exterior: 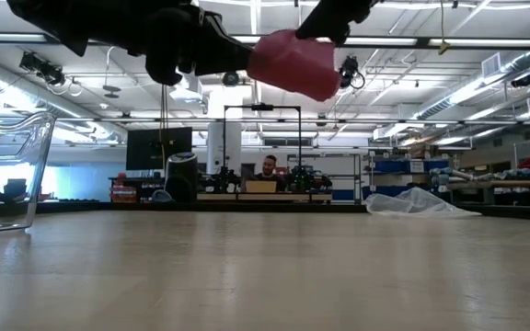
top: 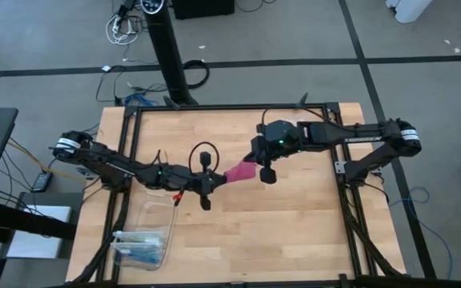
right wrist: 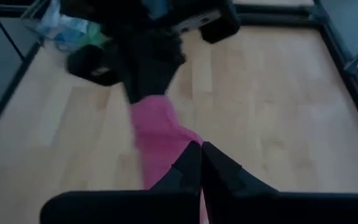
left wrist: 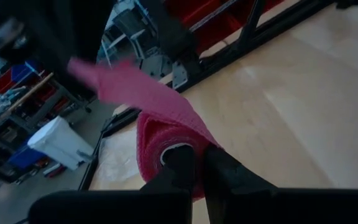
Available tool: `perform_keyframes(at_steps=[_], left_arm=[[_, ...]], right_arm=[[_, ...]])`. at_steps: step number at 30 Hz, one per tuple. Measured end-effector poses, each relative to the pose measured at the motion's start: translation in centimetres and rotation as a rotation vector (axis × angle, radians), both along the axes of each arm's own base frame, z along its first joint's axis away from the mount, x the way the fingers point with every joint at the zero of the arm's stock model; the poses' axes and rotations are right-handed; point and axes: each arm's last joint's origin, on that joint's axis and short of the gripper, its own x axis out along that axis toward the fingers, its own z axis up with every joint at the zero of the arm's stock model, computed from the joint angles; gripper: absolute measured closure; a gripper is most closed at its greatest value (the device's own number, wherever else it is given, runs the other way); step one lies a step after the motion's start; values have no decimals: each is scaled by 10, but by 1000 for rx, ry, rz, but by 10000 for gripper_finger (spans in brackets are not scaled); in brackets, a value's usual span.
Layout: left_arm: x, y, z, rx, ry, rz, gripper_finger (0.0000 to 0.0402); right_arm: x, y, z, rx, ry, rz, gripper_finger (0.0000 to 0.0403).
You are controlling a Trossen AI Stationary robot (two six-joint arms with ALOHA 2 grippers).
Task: Roll bandage
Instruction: Roll the pink bandage
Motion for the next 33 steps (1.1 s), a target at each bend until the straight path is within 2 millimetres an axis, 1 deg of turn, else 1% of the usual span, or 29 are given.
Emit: perform_keyframes(at_steps=[7,10,15,19,28,33], left_arm=[[-1,-9,2,-5,-25,-32,383],[-2,-11,4,-7,-41,-38,383],[-1,-12,7,-2,-73,-42,383],[-1,-12,8,0,-77,-48,383],[-1,-13,8,-3,-84,-66,383],[-2,-14,8,2,-85,-70,383]], right_arm=[[19,-11,-20,-24,43,24,401],[26,-12,-28,0,44,52,399],[30,-10,-36,43,79,90,383],[31,-10,-36,72,81,68,360],[31,-10,-36,93,78,50,278],[29,-11,-33,66,66,19,251]])
